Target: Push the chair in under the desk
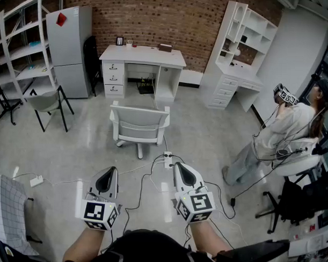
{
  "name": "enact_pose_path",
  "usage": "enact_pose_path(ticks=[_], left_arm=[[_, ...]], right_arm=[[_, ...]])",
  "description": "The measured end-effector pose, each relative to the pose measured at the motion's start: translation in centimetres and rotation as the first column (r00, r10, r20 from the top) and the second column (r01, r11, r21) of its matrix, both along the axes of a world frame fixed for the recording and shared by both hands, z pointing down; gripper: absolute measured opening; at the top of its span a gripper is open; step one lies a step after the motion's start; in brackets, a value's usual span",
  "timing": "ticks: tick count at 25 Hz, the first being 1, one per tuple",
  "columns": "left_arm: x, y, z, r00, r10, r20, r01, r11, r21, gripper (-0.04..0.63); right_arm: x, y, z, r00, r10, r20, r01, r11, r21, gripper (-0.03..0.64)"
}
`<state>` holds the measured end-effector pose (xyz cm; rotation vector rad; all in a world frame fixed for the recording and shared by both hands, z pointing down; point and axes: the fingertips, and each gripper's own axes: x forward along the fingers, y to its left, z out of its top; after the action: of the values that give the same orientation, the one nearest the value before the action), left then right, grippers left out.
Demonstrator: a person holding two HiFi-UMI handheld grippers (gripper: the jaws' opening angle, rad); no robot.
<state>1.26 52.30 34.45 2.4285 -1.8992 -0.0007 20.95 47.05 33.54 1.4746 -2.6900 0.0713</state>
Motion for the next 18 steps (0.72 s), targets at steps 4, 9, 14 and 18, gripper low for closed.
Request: enact_pose_path(ticks=[4,9,14,18], left_arm=[[-0.2,0.3,-0.3,1.0,0.0,-0.016,0.0,1.0,0.007,0.008],[-0.5,0.5,-0.5,1.0,0.006,-0.01,-0.006,1.0,0.008,0.008],[-0.9,0.7,-0.4,1.0,0.005,-0.014,-0.005,1.0,0.007,0.008],[-1.3,1.1,-0.3,1.0,0.004,-0.017,-0.004,1.0,0.004,0.008]], right_arm=[[-0.2,0.2,-0.1,1.0,0.001,0.003,-0.001,1.0,-0.003,0.008],[-0.7,0.4,-0.1,1.0,0.005,0.011,-0.005,1.0,-0.003,0.008],[-1.2,0.7,0.0,1.0,0.007,0.024,-0.007,1.0,-0.012,0.008],[-1.7,1.1,0.2,0.999,0.003,0.041,-0.003,1.0,-0.02,0.008]])
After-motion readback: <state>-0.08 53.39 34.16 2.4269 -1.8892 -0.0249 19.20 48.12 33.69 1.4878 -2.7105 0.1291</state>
